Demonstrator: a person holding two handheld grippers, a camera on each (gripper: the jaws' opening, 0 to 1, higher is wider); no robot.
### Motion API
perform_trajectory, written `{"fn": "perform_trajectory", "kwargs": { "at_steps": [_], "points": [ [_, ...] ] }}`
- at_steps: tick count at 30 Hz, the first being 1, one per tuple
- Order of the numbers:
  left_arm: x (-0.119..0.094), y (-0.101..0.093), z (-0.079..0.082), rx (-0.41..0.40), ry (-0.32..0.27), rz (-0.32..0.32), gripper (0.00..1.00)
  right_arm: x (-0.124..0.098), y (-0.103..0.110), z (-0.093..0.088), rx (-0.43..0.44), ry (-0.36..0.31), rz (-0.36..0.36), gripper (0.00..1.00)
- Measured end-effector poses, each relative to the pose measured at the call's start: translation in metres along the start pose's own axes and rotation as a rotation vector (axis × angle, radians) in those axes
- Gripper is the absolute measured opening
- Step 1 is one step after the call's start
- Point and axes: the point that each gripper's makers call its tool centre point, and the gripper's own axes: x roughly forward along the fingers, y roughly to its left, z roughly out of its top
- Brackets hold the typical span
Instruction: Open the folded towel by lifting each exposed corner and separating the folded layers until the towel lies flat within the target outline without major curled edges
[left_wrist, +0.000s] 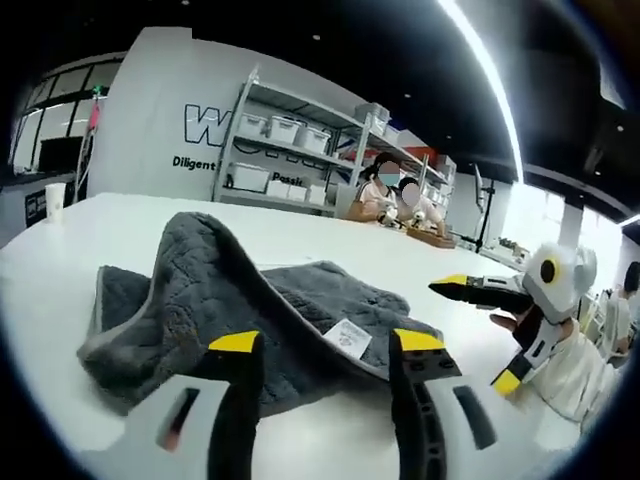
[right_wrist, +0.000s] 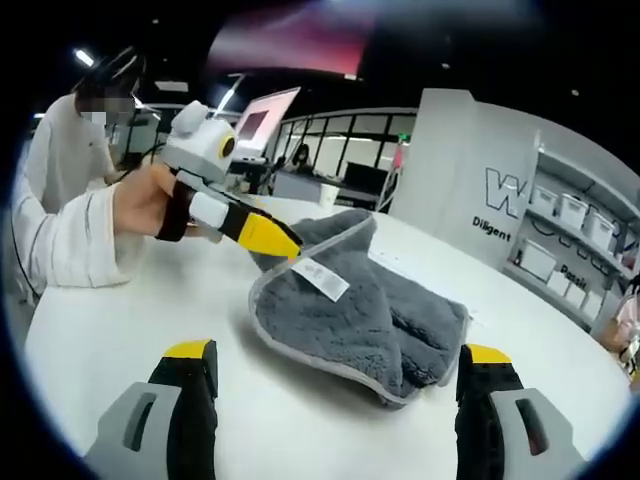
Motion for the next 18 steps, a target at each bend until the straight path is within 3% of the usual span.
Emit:
{"fn": "perform_trajectory", "kwargs": {
  "at_steps": [5,14,18],
  "points": [
    [0.0023,-0.0017,-0.0025,0.032,0.011,-0.002,0.44,0.0001,0.0,0.0002,-0.006,0.001,-0.001,0.99],
    [0.0044,-0.0006,-0.0015,0.065,-0.001,-0.006,0.2,0.0003,0.0003,0.0003,-0.016,0.005,-0.001,0.99],
    [0.0057,-0.0004,-0.0044,0.062,0.01,-0.01,0.15,0.0002,0.0005,0.0003,-0.017,0.006,-0.001,0.99]
  ]
}}
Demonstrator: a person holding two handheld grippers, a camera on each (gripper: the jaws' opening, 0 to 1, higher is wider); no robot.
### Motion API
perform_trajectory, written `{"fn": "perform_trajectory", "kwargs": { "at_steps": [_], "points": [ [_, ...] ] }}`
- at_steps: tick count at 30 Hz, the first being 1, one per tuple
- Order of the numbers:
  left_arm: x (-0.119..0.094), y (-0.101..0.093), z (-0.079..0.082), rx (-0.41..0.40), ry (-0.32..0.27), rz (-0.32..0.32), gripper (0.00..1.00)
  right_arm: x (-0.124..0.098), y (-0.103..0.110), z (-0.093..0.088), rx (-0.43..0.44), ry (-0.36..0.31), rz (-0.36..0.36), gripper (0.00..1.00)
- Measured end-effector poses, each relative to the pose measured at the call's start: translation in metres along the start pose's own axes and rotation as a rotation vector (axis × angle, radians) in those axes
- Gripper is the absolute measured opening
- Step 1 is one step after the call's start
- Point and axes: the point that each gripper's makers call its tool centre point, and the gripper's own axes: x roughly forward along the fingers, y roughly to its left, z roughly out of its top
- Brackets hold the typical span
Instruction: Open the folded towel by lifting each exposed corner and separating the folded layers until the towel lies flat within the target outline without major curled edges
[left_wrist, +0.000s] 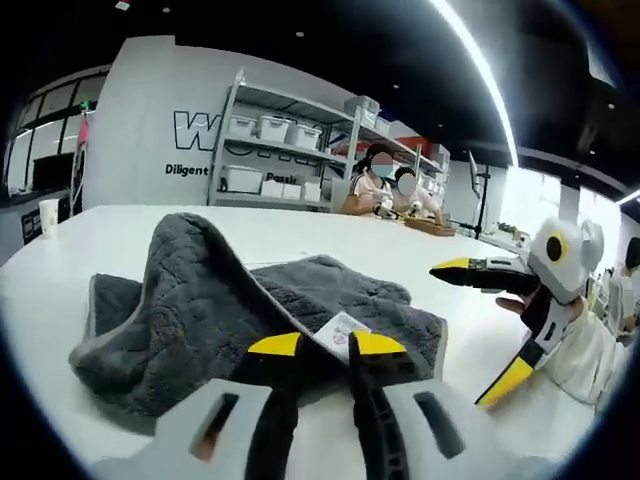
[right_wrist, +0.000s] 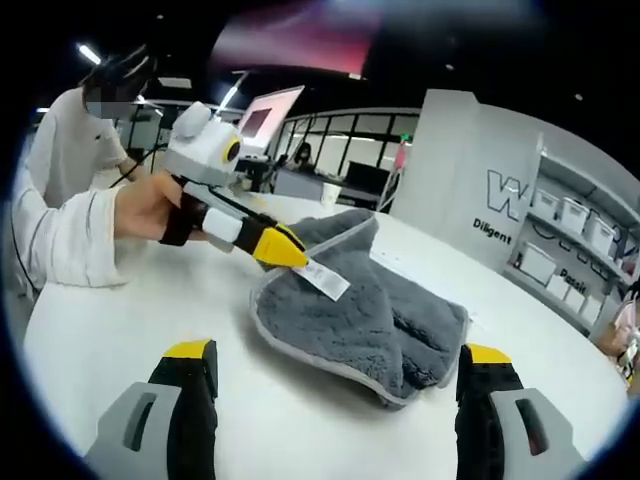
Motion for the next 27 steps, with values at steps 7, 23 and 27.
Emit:
{"fn": "perform_trajectory", "kwargs": {
  "at_steps": [7,23,27],
  "points": [
    [0.001,0.002,-0.005,0.018,0.02,0.008,0.07,0.0,0.0,0.001,-0.007,0.002,0.001,0.99],
    [-0.001,-0.004,-0.01,0.071,0.07,-0.014,0.04,-0.001,-0.001,0.002,-0.007,-0.002,-0.003,0.99],
    [-0.003,-0.008,-0.008,0.105,0.072,-0.022,0.03,-0.002,0.0,0.002,-0.006,-0.003,-0.002,0.99]
  ]
}}
